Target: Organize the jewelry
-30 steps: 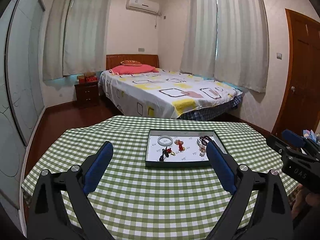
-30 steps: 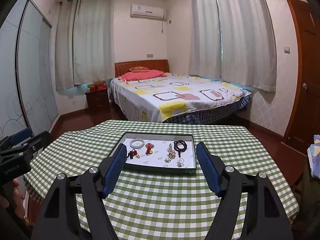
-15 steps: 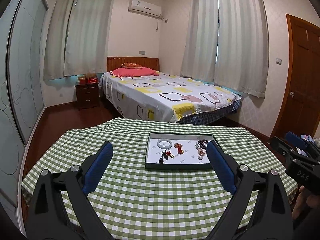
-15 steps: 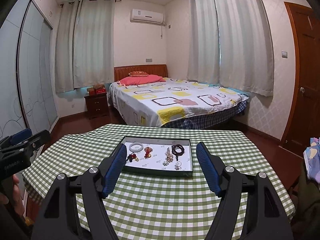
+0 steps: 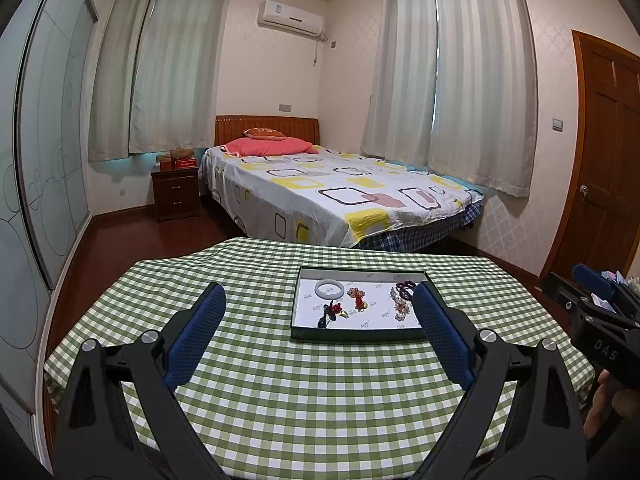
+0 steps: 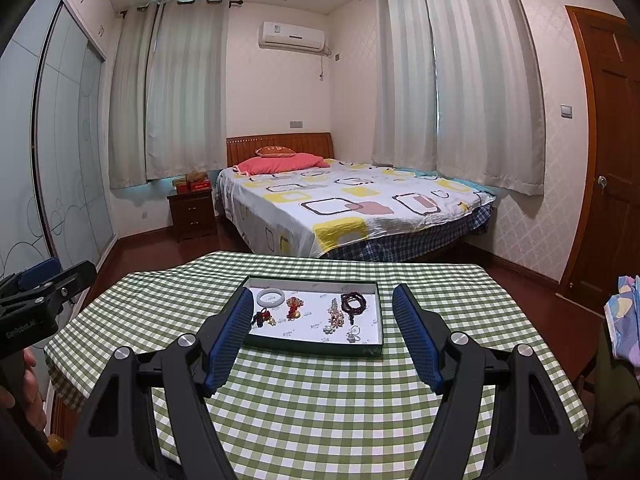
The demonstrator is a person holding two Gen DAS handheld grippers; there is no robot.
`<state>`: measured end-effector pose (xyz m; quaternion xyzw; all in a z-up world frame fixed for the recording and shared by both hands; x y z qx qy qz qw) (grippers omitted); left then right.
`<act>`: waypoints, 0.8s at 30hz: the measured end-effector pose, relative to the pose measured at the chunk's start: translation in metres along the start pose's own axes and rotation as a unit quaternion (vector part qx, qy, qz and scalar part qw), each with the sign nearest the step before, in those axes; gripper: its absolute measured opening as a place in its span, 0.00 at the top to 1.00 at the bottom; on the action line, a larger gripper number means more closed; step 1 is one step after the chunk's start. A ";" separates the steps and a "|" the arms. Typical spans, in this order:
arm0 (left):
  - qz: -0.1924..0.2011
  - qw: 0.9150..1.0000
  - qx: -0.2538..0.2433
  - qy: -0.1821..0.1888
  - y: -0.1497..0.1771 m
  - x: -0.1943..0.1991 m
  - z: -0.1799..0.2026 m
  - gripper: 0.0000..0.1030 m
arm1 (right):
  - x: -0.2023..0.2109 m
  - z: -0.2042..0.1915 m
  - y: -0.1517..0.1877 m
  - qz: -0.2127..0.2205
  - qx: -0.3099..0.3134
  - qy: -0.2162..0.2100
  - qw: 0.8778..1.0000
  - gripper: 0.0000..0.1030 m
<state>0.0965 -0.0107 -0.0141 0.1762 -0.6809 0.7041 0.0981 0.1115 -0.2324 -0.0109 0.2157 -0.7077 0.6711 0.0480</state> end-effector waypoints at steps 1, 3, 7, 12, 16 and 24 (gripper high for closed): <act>0.000 1.000 0.000 0.000 0.000 0.000 0.000 0.10 | 0.000 0.000 0.000 0.000 0.000 0.000 1.000 0.32; 0.000 1.000 -0.001 0.000 0.000 0.000 0.000 0.10 | 0.000 0.001 0.000 0.000 0.000 0.000 1.000 0.32; 0.002 1.000 0.001 -0.001 0.000 0.001 -0.001 0.10 | 0.000 0.000 0.000 0.001 0.000 0.000 1.000 0.32; 0.005 1.000 0.003 -0.005 0.000 0.002 -0.004 0.06 | 0.000 0.000 0.000 0.001 0.000 0.000 1.000 0.32; 0.008 1.000 0.006 -0.003 -0.001 0.002 -0.006 0.06 | 0.000 0.000 0.000 0.000 0.000 0.000 1.000 0.32; 0.010 1.000 0.010 -0.004 -0.002 0.004 -0.007 0.05 | 0.000 0.002 0.001 -0.001 0.001 -0.001 1.000 0.32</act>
Point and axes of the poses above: each gripper's, at about its wrist camera, not at the fingertips, and x roughly against the way its jaws point, z to its right, y to its underside, the point moved 6 cm from there along -x, roughly the way its jaws point, and after that the axes turned 8 degrees about -y, right-handed, at the moved point
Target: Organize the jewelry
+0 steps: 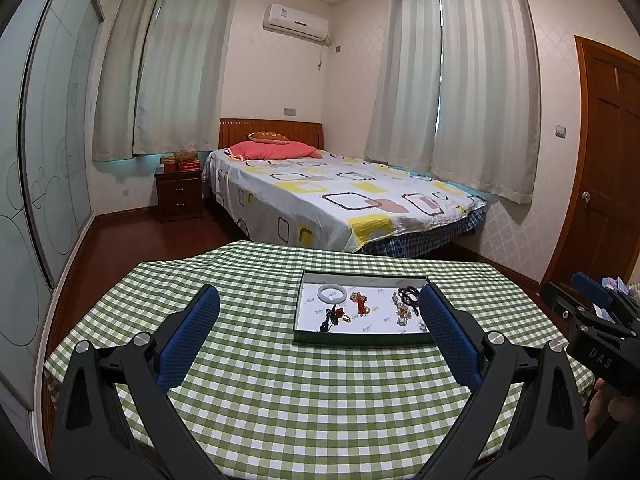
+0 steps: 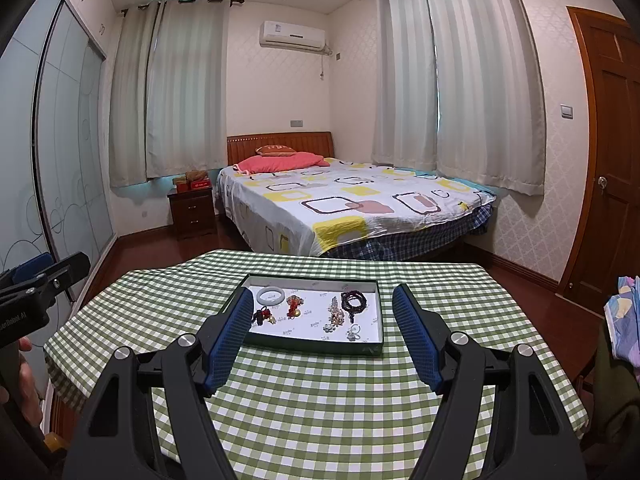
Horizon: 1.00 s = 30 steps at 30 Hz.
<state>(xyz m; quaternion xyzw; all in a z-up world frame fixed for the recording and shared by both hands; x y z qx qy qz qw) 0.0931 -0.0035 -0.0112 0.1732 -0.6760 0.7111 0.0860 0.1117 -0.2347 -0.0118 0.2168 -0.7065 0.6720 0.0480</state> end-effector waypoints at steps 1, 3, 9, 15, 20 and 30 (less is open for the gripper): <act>0.001 1.000 0.000 0.000 -0.001 0.000 0.000 0.05 | 0.000 -0.001 0.000 0.000 0.000 0.000 1.000 0.32; 0.003 1.000 -0.001 -0.002 -0.002 0.002 0.000 0.04 | 0.000 -0.001 0.000 0.000 0.000 0.000 1.000 0.32; -0.003 1.000 -0.009 -0.011 -0.002 0.001 0.002 0.04 | 0.000 -0.001 0.000 0.001 0.000 0.000 1.000 0.32; -0.003 1.000 -0.006 -0.005 -0.001 0.002 0.003 0.04 | 0.001 -0.002 0.001 -0.001 0.001 0.001 1.000 0.32; 0.008 1.000 -0.008 -0.002 -0.004 0.006 0.004 0.04 | 0.001 -0.002 0.001 -0.002 0.002 0.002 1.000 0.32; 0.003 1.000 -0.008 0.001 -0.001 0.001 0.005 0.04 | 0.000 -0.001 0.004 -0.005 0.002 0.002 1.000 0.32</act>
Point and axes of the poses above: each gripper's, at about its wrist camera, not at the fingertips, and x roughly against the way its jaws point, z to its right, y to its underside, the point moved 6 cm from there along -x, roughly the way its jaws point, and after that the axes turned 8 degrees about -y, right-handed, at the moved point
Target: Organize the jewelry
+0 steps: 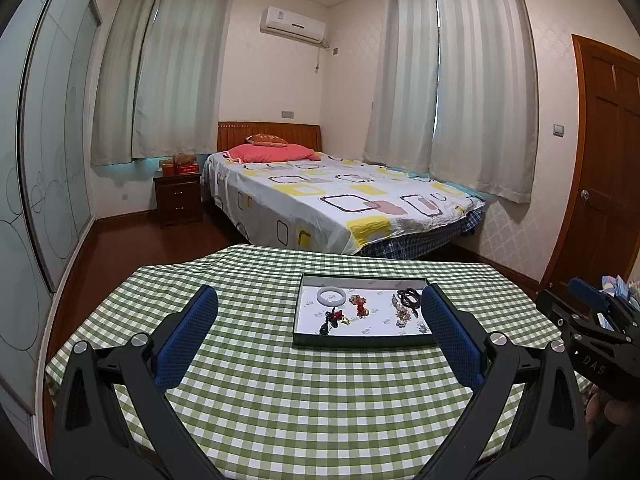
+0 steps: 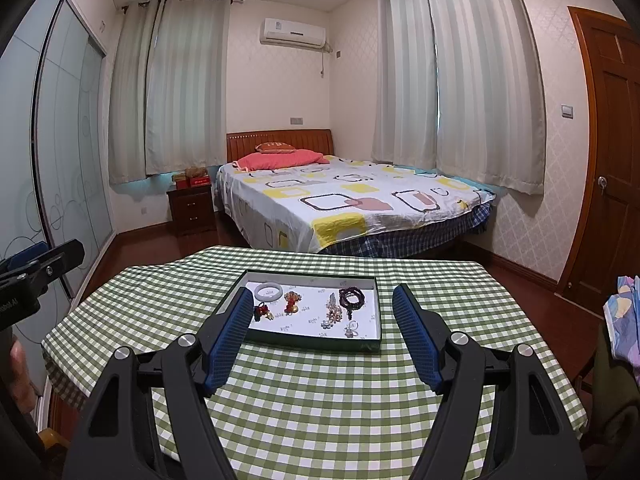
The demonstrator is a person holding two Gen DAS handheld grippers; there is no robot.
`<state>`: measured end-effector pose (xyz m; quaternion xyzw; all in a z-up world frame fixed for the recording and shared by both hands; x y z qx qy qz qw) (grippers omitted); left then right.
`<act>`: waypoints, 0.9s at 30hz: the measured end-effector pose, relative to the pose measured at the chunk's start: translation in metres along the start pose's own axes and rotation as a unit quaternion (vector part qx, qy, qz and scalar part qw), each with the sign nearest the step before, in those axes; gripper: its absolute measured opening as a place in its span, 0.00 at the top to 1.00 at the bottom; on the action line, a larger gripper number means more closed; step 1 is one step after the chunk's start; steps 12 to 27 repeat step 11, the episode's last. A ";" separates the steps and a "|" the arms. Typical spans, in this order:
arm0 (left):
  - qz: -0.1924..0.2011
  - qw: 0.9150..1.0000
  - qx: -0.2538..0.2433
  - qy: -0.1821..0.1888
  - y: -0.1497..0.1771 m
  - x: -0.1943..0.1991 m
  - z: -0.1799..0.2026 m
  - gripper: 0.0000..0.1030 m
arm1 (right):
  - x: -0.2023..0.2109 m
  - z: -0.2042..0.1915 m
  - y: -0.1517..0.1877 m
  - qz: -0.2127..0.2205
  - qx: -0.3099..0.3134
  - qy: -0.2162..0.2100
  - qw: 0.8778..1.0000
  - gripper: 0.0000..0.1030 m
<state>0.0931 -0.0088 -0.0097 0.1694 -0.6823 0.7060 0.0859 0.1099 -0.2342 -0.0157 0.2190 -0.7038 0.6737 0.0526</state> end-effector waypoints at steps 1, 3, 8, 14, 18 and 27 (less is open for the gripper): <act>0.002 1.000 -0.005 -0.004 0.000 -0.002 0.000 0.04 | -0.001 0.000 0.001 0.000 0.000 0.000 1.000 0.32; 0.004 1.000 -0.009 -0.017 0.001 -0.010 -0.002 0.04 | -0.003 0.002 0.002 -0.002 -0.002 0.001 1.000 0.32; -0.025 0.999 0.009 -0.042 0.011 -0.045 -0.017 0.04 | -0.019 0.015 0.011 -0.014 -0.013 0.007 1.000 0.29; -0.057 0.997 0.014 -0.054 0.023 -0.080 -0.028 0.04 | -0.038 0.031 0.020 -0.026 -0.021 0.015 0.999 0.26; -0.057 0.997 0.014 -0.054 0.023 -0.080 -0.028 0.04 | -0.038 0.031 0.020 -0.026 -0.021 0.015 0.999 0.26; -0.057 0.997 0.014 -0.054 0.023 -0.080 -0.028 0.04 | -0.038 0.031 0.020 -0.026 -0.021 0.015 0.999 0.26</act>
Point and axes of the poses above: each gripper's, at about its wrist camera, not at the fingertips, and x roughly against the way its jaws point, z to its right, y to its underside, the point moved 6 cm from there along -x, roughly the way its jaws point, and after that the axes turned 8 degrees about -y, right-handed, at the moved point
